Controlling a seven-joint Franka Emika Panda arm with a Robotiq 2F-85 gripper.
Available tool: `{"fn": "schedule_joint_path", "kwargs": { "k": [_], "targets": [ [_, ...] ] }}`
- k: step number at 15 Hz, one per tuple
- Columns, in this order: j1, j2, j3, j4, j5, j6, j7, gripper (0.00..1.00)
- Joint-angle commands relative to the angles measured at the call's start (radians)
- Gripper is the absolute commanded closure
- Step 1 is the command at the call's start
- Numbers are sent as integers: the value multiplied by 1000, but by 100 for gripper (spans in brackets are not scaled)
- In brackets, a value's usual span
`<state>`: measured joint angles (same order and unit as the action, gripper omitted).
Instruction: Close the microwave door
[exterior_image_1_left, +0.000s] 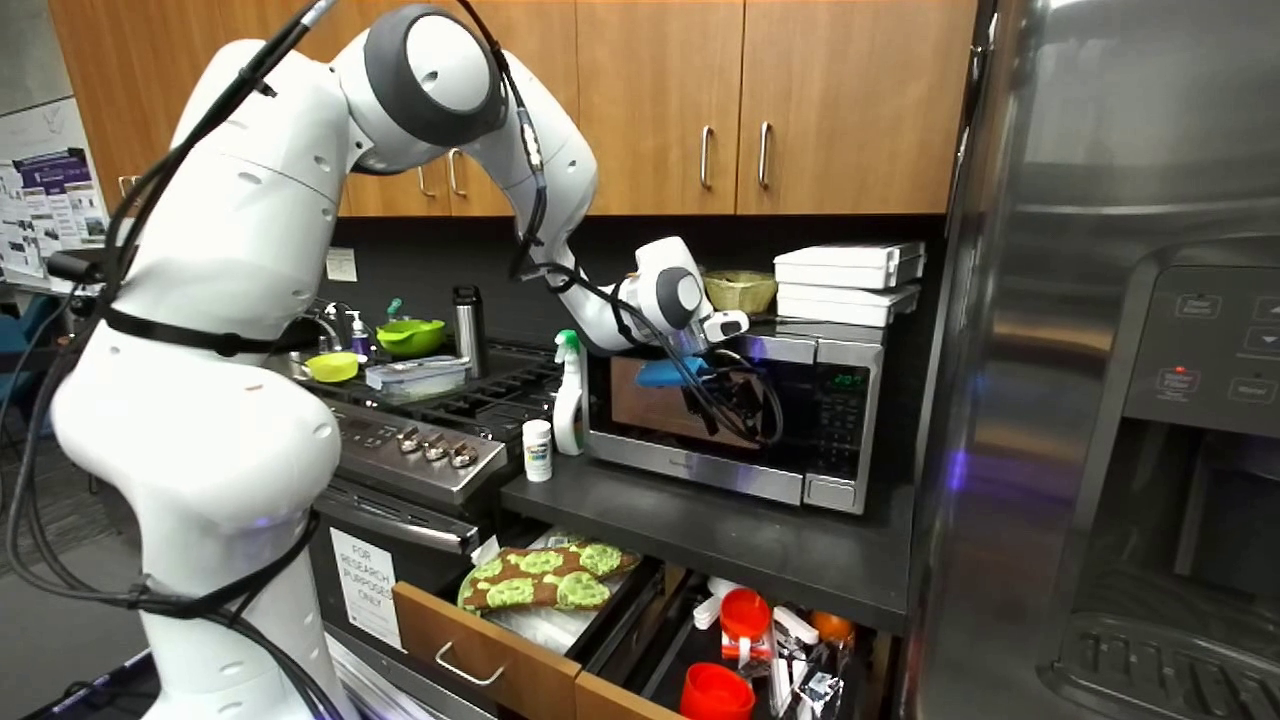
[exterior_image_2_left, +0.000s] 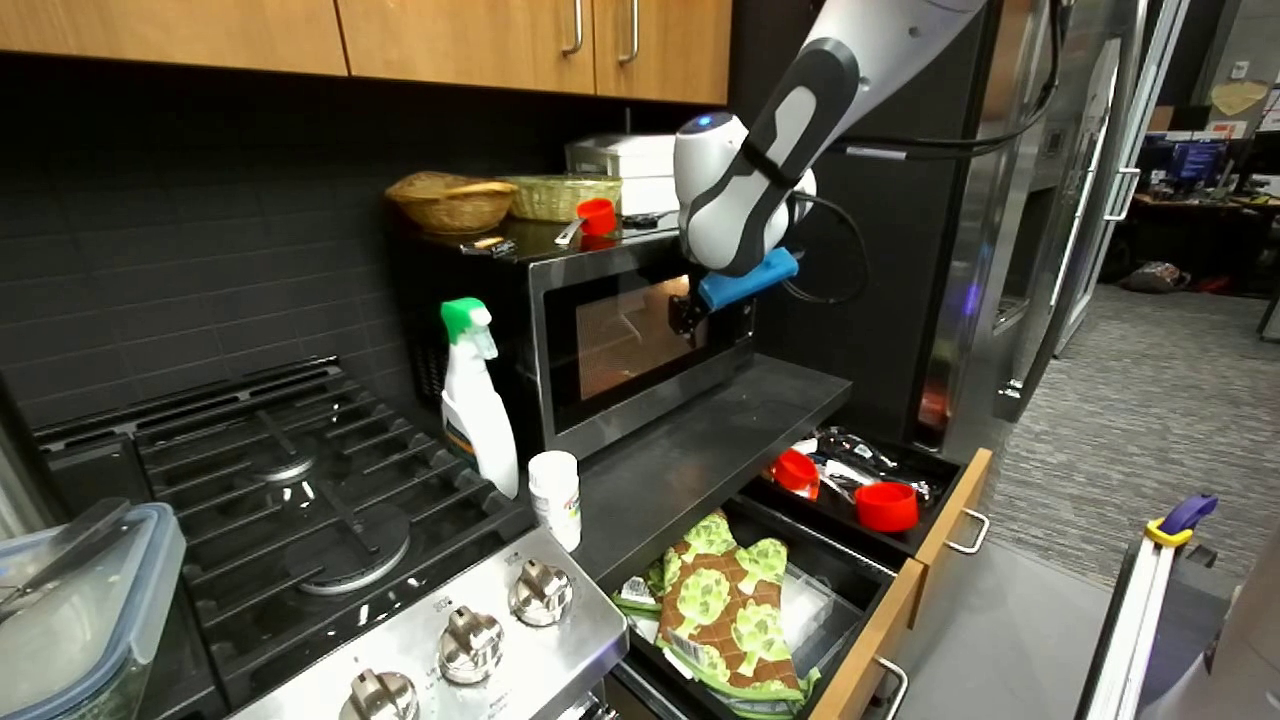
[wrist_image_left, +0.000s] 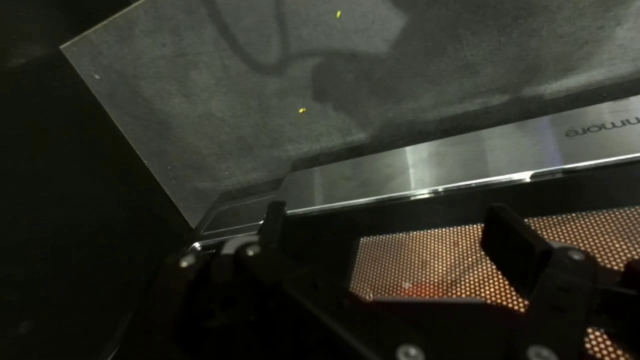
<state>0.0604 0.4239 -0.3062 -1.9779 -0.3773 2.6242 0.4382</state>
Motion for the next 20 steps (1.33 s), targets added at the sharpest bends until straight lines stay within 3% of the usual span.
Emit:
{"fn": "schedule_joint_path", "kwargs": {
  "k": [1, 13, 20],
  "targets": [
    [34, 66, -49, 96, -56, 34, 114, 0],
    [54, 70, -100, 109, -108, 20, 212, 0],
    [12, -22, -30, 62, -2, -185, 130, 0]
  ]
}}
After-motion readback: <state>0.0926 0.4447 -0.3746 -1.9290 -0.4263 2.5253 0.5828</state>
